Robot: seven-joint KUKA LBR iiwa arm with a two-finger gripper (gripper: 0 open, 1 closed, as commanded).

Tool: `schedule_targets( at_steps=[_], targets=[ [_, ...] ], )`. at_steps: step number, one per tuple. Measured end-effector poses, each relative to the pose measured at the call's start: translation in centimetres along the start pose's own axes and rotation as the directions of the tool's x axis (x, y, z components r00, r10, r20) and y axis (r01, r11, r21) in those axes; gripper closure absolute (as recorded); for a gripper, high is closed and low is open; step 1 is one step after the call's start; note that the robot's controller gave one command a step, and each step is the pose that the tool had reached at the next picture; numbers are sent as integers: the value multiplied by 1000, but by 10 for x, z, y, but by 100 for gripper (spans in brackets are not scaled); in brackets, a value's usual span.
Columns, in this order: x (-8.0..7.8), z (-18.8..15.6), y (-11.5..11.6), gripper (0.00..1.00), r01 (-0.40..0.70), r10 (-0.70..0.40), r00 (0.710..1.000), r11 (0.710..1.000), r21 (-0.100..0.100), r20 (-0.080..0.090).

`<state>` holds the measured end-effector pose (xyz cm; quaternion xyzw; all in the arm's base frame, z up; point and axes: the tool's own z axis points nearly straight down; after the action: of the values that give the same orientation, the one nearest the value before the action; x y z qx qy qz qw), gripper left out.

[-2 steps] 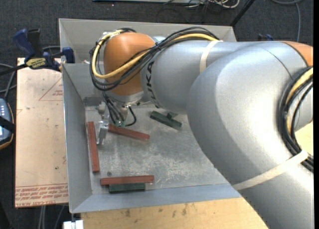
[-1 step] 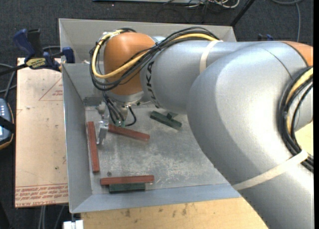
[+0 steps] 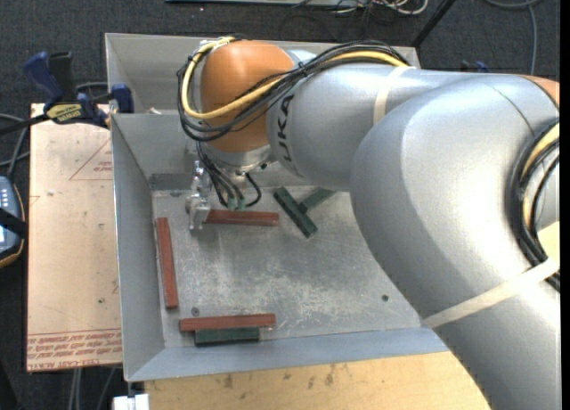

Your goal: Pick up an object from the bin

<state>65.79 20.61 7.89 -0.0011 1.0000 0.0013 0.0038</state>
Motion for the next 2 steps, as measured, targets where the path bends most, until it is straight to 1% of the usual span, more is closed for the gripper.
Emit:
schedule_targets(
  at_steps=[1,2],
  targets=[
    [0,0,0,100,0,0,1000,1000,0,0],
    [14,-26,-19,100,-35,35,999,999,3,-14]
  ],
)
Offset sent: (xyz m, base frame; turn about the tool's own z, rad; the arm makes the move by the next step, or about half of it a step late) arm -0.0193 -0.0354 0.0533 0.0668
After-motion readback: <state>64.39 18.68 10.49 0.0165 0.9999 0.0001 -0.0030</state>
